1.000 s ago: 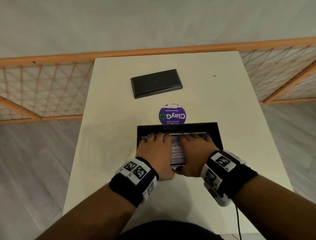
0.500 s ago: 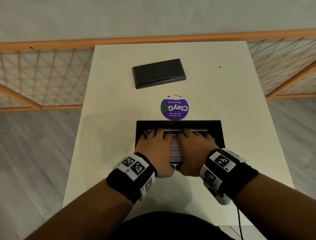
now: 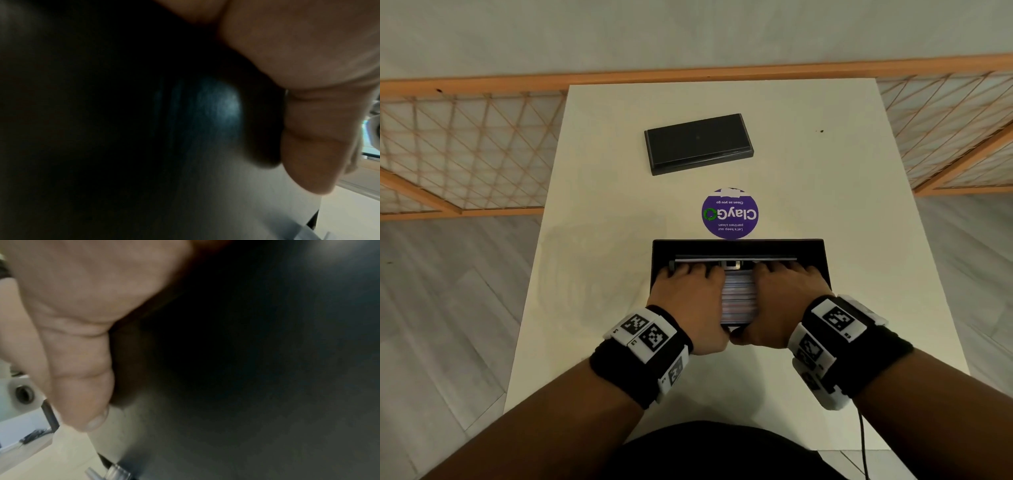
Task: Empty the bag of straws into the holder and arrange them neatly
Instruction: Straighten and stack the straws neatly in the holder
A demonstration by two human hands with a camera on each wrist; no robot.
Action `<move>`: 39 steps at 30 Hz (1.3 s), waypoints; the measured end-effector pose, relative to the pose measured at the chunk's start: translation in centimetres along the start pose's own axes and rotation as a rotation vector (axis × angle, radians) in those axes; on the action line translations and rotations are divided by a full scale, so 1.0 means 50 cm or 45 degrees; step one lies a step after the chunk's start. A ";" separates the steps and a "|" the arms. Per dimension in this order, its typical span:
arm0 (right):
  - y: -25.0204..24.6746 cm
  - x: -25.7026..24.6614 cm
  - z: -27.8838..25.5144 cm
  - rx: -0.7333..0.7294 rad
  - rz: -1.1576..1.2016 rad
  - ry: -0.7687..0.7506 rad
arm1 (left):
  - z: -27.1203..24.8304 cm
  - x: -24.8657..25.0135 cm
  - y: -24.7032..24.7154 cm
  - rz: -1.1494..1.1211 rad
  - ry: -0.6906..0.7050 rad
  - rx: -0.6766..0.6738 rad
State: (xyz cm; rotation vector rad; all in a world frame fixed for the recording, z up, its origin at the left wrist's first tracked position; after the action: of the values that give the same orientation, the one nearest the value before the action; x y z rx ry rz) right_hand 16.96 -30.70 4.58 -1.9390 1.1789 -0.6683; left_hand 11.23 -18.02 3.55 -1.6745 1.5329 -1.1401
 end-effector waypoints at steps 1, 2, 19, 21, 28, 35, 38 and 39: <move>-0.003 -0.002 0.002 0.002 -0.004 -0.010 | 0.001 0.000 0.000 0.000 0.000 -0.010; -0.005 -0.002 0.003 -0.003 -0.002 -0.023 | 0.000 -0.001 0.000 -0.003 0.000 -0.017; -0.009 -0.001 -0.008 0.016 0.005 -0.168 | 0.012 -0.003 -0.003 -0.079 0.013 -0.102; -0.009 -0.002 -0.007 0.046 0.063 -0.233 | 0.008 -0.001 -0.003 -0.057 0.015 -0.086; 0.000 0.005 0.003 0.056 0.115 -0.138 | 0.000 0.009 -0.012 0.013 0.039 0.001; -0.003 -0.012 0.004 0.025 0.150 -0.236 | -0.009 0.012 -0.021 0.032 0.057 0.063; -0.007 -0.003 -0.005 0.066 0.040 -0.142 | -0.018 0.008 -0.019 0.044 0.023 0.066; -0.006 -0.004 -0.007 0.067 0.023 -0.138 | -0.019 0.005 -0.016 0.051 0.016 0.052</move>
State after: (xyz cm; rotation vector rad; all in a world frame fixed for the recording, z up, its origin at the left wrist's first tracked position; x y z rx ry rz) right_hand 16.75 -30.55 5.03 -1.8940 1.1007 -0.5720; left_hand 10.75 -18.04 4.71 -1.6056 1.5341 -1.1550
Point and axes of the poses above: each hand's wrist, its own z-axis towards the middle knuckle, its own y-axis out of the palm, x = y × z, the point moved 4 cm from there along z, towards the middle knuckle, and after that the axes turned 7 degrees about y, right-handed, at the moved point
